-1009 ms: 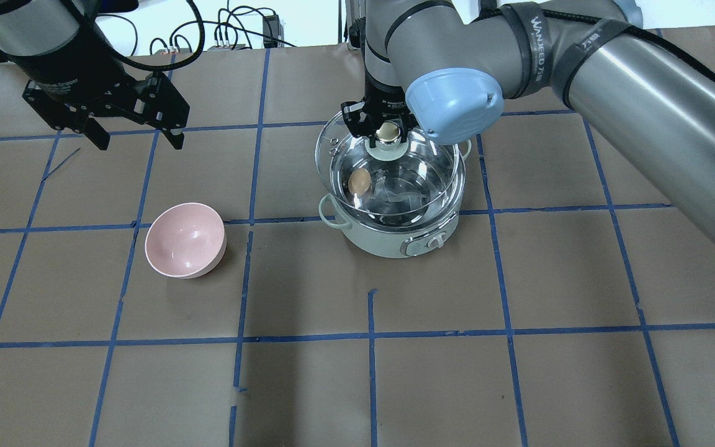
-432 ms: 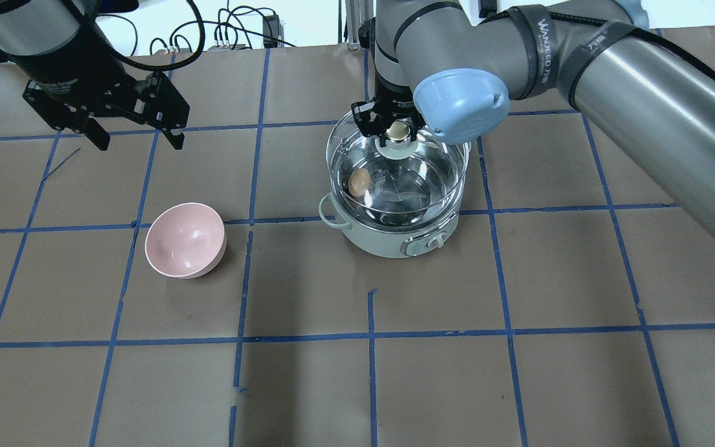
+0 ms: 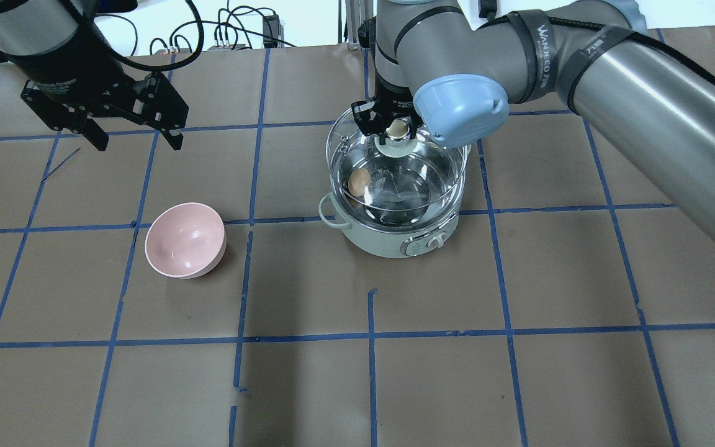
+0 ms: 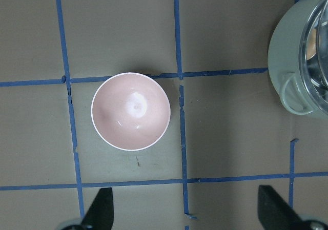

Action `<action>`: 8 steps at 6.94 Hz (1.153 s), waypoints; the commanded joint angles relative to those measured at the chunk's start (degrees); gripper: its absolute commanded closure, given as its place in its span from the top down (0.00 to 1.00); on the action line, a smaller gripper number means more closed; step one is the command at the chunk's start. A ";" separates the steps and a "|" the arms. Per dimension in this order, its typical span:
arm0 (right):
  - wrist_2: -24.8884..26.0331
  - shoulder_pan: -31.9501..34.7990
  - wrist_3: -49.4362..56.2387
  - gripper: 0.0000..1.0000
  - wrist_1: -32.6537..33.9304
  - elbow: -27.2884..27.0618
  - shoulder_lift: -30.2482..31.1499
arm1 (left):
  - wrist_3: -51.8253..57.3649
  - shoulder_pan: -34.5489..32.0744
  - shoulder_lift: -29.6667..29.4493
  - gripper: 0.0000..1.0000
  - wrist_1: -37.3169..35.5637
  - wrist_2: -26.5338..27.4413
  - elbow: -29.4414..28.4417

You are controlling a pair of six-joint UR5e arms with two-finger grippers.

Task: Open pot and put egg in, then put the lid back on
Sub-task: 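Lower the glass lid back onto the pot with the right gripper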

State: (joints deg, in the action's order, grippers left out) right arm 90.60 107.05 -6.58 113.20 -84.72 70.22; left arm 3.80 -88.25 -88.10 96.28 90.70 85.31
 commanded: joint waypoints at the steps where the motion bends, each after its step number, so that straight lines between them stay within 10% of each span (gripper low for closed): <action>1: 1.24 0.00 0.08 0.60 2.64 -0.89 0.09 | 0.06 0.36 0.03 0.99 0.05 -0.25 -0.05; 8: 1.16 -6.02 0.08 0.76 1.77 1.30 1.40 | 0.06 0.97 0.03 1.00 0.05 -0.52 0.03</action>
State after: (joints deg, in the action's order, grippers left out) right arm 92.06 105.11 -6.61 115.64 -84.54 70.79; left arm 3.87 -87.33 -88.07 96.33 90.18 85.31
